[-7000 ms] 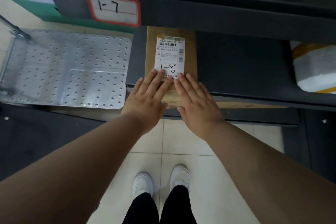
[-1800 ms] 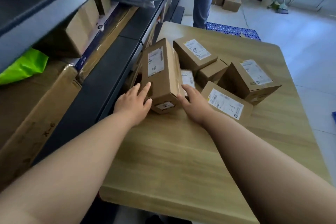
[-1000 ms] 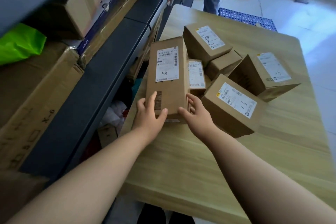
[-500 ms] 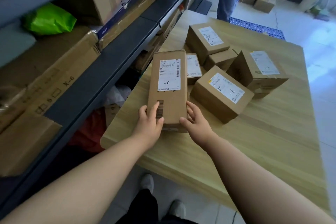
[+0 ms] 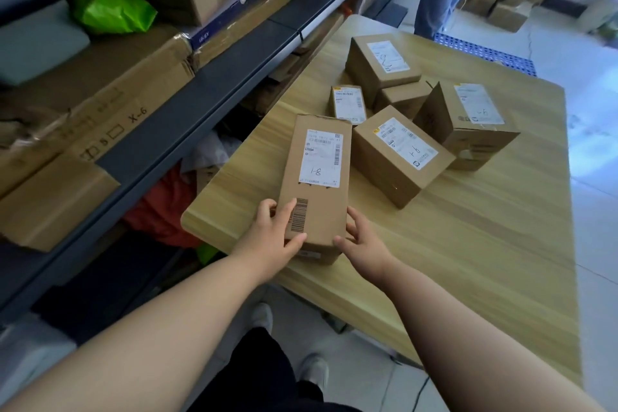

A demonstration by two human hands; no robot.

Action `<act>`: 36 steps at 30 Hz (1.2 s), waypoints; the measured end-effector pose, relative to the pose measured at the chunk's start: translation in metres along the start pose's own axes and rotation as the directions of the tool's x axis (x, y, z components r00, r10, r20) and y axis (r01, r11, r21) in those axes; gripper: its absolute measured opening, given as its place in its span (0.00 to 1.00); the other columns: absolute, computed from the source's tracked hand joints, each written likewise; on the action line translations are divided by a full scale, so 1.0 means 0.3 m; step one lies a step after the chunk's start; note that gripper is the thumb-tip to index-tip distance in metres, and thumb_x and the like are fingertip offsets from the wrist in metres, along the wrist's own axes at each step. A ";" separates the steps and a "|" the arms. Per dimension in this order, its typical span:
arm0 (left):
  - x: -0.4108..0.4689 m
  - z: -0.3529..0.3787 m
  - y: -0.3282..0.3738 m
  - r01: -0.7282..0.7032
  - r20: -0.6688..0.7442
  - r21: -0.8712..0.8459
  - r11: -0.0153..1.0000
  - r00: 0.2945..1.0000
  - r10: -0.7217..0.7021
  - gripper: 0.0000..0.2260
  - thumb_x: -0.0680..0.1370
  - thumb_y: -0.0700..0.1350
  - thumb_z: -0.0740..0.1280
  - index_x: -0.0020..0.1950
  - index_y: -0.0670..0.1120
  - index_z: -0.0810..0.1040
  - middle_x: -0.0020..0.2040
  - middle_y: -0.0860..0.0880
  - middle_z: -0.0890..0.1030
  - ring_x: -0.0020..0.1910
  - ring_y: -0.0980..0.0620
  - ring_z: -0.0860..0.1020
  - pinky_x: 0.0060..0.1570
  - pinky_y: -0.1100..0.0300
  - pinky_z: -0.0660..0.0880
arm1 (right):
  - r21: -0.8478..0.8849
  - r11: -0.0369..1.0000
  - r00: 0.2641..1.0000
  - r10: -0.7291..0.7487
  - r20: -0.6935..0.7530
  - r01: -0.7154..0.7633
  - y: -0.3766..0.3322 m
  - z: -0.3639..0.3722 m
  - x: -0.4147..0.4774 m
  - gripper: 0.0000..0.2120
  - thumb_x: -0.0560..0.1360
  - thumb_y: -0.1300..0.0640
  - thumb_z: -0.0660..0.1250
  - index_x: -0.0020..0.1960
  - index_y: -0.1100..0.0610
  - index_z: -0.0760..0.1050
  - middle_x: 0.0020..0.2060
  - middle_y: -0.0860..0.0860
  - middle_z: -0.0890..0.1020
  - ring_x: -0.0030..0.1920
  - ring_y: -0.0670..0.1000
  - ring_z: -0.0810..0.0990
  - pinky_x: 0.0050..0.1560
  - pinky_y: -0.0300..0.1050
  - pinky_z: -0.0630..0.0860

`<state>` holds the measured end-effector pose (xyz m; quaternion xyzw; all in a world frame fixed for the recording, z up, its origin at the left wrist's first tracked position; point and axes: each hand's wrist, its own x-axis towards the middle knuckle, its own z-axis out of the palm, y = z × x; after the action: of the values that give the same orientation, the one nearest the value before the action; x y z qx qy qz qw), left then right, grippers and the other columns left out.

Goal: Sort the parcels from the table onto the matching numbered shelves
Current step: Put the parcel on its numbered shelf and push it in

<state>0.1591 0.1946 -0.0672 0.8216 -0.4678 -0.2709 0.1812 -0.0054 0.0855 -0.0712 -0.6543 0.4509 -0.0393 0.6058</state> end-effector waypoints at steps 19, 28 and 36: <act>0.267 -0.106 -0.066 -0.129 0.176 0.312 0.941 0.981 0.077 0.36 0.81 0.61 0.51 0.78 0.45 0.34 0.79 0.45 0.54 0.77 0.48 0.54 0.75 0.54 0.46 | 0.003 0.995 0.992 0.102 -0.071 -0.102 -0.071 -0.005 0.176 0.42 0.75 0.46 0.68 0.78 0.44 0.45 0.71 0.46 0.69 0.68 0.50 0.71 0.70 0.51 0.66; 0.092 -0.074 -0.058 -0.022 -0.002 0.087 0.996 1.000 0.023 0.39 0.80 0.59 0.57 0.77 0.46 0.34 0.77 0.45 0.59 0.74 0.46 0.62 0.71 0.53 0.60 | 0.029 1.000 1.000 -0.011 0.025 0.010 -0.083 0.013 0.104 0.43 0.71 0.49 0.71 0.78 0.43 0.49 0.66 0.44 0.74 0.64 0.47 0.75 0.67 0.54 0.71; -0.268 -0.038 -0.077 0.186 -0.242 -0.227 0.956 0.940 -0.241 0.38 0.79 0.56 0.62 0.79 0.51 0.41 0.76 0.47 0.62 0.73 0.49 0.64 0.67 0.56 0.63 | -0.126 0.977 0.952 -0.130 0.277 0.170 -0.104 0.097 -0.021 0.47 0.62 0.37 0.72 0.75 0.43 0.54 0.63 0.44 0.77 0.60 0.48 0.78 0.63 0.54 0.75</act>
<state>0.1482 0.2762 -0.0487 0.8741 -0.3170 -0.2215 0.2941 0.0251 0.1070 -0.0500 -0.7293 0.3156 0.0367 0.6060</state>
